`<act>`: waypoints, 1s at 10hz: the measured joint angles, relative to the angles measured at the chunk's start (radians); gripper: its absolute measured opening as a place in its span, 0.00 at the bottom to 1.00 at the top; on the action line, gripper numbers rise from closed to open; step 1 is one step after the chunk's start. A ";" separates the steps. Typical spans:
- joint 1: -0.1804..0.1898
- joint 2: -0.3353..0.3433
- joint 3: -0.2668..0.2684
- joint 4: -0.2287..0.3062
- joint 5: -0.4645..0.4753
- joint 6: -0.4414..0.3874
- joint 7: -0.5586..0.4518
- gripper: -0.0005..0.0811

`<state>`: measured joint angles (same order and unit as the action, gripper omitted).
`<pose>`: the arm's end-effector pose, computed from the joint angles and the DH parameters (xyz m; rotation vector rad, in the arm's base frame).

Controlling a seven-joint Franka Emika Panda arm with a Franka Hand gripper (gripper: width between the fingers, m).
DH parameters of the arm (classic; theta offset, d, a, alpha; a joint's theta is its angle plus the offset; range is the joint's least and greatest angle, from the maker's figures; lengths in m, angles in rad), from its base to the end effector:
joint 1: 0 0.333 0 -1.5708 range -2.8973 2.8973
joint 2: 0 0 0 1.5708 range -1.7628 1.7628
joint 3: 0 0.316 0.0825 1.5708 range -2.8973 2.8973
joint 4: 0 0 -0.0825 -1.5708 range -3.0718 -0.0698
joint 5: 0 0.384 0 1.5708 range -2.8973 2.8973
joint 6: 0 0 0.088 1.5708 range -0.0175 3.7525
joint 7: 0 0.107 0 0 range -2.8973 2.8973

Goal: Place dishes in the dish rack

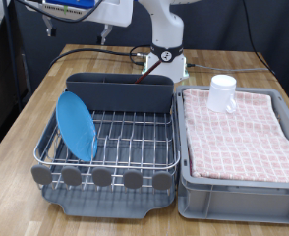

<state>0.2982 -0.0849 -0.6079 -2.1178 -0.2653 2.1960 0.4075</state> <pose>0.5125 -0.1791 0.4585 2.8388 -0.8464 0.2363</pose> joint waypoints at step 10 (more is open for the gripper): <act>0.089 -0.048 0.214 -0.070 0.034 -0.056 0.237 0.99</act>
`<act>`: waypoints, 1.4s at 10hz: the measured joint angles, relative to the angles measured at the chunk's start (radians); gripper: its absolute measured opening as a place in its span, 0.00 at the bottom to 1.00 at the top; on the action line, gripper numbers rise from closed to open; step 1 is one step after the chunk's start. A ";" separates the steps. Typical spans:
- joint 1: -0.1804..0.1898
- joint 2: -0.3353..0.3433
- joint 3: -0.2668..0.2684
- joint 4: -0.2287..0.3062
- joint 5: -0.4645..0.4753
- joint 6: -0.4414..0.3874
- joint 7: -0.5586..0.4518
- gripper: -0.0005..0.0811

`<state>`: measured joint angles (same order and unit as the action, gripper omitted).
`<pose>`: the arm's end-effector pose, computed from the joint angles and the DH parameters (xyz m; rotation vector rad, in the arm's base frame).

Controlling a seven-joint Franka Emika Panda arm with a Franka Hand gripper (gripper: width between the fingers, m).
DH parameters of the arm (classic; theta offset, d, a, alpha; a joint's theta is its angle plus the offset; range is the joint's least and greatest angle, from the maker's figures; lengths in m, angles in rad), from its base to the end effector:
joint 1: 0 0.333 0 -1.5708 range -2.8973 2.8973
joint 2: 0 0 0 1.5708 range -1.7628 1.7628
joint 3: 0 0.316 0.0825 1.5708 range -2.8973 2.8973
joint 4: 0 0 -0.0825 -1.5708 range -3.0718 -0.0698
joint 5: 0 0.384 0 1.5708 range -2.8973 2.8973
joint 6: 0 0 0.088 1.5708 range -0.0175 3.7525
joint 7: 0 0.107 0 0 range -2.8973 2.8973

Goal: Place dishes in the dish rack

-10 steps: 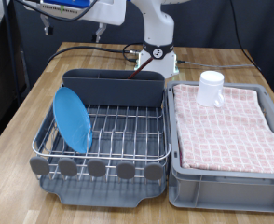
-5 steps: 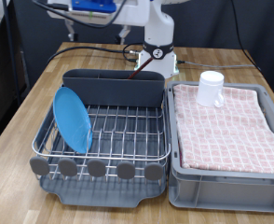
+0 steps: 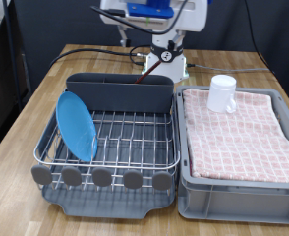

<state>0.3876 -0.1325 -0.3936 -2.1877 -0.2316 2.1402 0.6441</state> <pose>0.5167 -0.0171 0.4474 2.9133 -0.7926 0.1823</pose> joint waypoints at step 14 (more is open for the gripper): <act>0.058 -0.050 0.145 -0.122 0.077 -0.036 -0.007 0.99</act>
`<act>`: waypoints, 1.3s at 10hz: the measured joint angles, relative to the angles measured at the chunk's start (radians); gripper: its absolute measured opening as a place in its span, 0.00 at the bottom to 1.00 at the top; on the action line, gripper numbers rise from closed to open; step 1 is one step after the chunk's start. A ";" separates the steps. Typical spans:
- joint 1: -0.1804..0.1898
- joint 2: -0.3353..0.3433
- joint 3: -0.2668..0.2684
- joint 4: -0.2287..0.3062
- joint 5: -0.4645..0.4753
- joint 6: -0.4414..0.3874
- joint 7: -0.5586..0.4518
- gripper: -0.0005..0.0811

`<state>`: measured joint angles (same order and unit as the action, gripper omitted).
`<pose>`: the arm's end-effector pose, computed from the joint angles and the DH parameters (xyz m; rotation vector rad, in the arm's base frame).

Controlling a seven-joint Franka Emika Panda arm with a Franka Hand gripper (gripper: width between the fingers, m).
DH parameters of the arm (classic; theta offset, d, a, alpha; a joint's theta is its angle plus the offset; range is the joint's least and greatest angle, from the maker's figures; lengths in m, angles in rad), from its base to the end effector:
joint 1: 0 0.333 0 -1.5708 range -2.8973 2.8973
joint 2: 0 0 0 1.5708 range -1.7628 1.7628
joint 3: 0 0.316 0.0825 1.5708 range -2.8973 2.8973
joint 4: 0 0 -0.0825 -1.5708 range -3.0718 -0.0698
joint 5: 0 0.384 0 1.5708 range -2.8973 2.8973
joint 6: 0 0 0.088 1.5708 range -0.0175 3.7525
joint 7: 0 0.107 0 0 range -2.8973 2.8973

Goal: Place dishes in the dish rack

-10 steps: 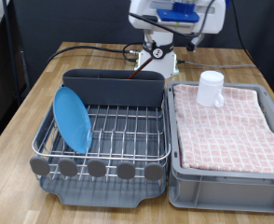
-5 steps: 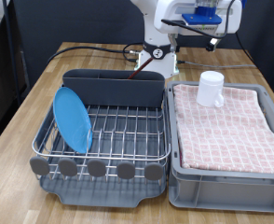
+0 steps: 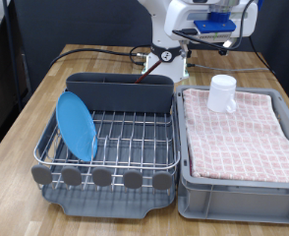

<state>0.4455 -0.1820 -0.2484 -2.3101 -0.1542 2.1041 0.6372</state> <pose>0.4721 0.0851 0.4140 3.0028 -0.5389 0.0156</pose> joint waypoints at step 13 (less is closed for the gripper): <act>0.036 0.000 0.171 -0.017 0.068 -0.050 0.171 0.99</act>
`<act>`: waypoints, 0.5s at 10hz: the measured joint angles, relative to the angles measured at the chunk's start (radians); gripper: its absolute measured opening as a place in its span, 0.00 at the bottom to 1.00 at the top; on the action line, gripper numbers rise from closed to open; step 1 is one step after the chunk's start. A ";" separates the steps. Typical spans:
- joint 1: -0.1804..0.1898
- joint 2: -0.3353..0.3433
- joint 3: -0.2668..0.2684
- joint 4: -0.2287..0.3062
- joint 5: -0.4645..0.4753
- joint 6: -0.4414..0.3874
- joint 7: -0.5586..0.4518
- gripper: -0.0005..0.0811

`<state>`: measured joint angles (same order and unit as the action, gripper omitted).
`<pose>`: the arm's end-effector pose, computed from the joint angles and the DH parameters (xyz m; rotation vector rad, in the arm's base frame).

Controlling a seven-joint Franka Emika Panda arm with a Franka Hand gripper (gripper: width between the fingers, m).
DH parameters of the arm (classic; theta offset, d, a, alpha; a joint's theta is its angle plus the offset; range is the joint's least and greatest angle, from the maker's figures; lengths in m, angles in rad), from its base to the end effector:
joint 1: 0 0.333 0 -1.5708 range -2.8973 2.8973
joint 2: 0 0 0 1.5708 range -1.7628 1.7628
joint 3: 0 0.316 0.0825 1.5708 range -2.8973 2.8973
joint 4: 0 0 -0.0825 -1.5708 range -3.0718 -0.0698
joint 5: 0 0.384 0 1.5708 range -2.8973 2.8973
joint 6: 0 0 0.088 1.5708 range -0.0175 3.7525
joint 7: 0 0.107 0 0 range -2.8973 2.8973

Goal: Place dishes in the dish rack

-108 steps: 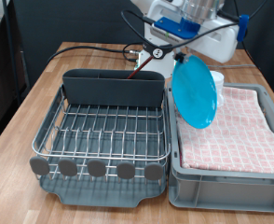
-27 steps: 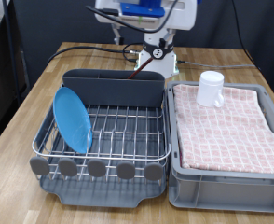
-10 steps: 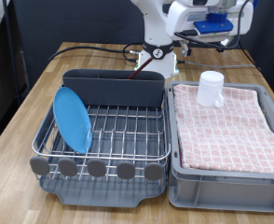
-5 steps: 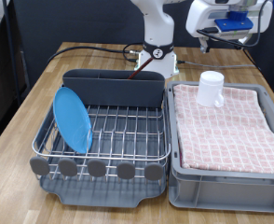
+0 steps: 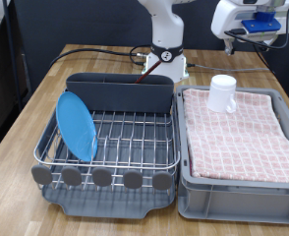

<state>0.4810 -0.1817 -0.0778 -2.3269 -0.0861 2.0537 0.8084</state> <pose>0.4336 0.1795 0.4046 2.9901 -0.5438 -0.0623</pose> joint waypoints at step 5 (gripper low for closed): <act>0.000 0.060 0.000 -0.033 0.012 0.006 0.005 0.99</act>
<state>0.4808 -0.1217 -0.0782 -2.3598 -0.0745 2.0597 0.8132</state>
